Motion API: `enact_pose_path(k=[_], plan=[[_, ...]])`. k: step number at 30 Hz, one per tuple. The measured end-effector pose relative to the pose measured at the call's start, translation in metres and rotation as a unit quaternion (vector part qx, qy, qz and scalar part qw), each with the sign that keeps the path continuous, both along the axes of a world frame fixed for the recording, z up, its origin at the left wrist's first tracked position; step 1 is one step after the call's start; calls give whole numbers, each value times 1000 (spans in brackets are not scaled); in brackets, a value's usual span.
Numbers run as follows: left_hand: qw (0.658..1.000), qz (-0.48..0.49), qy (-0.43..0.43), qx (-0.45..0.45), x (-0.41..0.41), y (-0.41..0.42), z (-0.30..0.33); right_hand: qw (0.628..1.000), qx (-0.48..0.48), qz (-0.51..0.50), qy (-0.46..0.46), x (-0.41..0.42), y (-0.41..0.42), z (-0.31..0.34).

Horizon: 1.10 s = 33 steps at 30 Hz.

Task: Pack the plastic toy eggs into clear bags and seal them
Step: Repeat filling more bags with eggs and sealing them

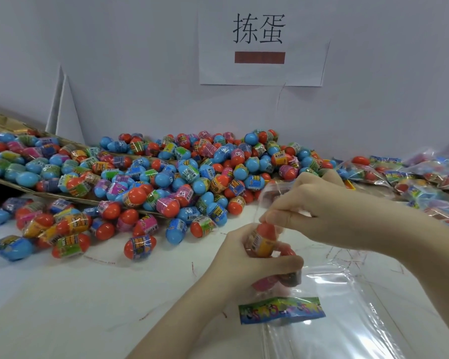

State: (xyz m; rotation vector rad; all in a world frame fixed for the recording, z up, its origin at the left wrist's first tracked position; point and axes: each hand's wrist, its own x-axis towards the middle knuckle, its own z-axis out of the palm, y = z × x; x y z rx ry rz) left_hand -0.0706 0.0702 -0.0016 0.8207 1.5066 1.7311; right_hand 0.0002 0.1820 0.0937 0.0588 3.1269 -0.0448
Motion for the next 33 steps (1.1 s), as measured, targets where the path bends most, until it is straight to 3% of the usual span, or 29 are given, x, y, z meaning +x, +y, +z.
enact_pose_path(k=[2, 4, 6, 8, 9, 10, 11, 13, 15, 18, 20, 23, 28, 33], plan=[[1000, 6, -1, 2, 0, 0, 1, 1000, -22, 16, -4, -2, -1, 0], [1000, 17, -2, 5, 0, -1, 0, 987, -139, 38, 73, -6, 3, -2], [1000, 23, 2, 8, -1, -1, 0, 913, -321, 20, 251, -15, 13, -4], [1000, 22, 2, 15, -2, -2, 0, 835, -393, -62, 381, -30, 35, -17], [1000, 20, 5, 17, -2, -3, 0, 837, -360, -118, 395, -40, 45, -26], [1000, 17, 7, 21, -1, -3, 0, 871, -289, -179, 355, -48, 56, -37], [1000, 16, 4, 25, -1, -3, 0, 914, -192, -231, 272, -53, 64, -49], [999, 14, -3, 28, -2, -3, 0, 952, -32, -281, 120, -56, 72, -72], [1000, 11, -1, 23, -2, -3, 0, 955, 65, -261, 124, -55, 78, -90], [1000, 2, -5, 19, -2, -3, 0, 946, 128, -242, 174, -49, 82, -97], [1000, -2, -9, 17, -2, -3, 0, 947, 118, -228, 194, -48, 84, -97], [1000, 8, -21, 14, -2, -3, 0, 938, -5, -231, 257, -48, 88, -95], [999, 27, -34, 4, -4, -3, 1, 926, -126, -250, 252, -47, 99, -91], [997, 28, -63, 15, -2, -2, 5, 907, -161, -241, 307, -41, 101, -88]])
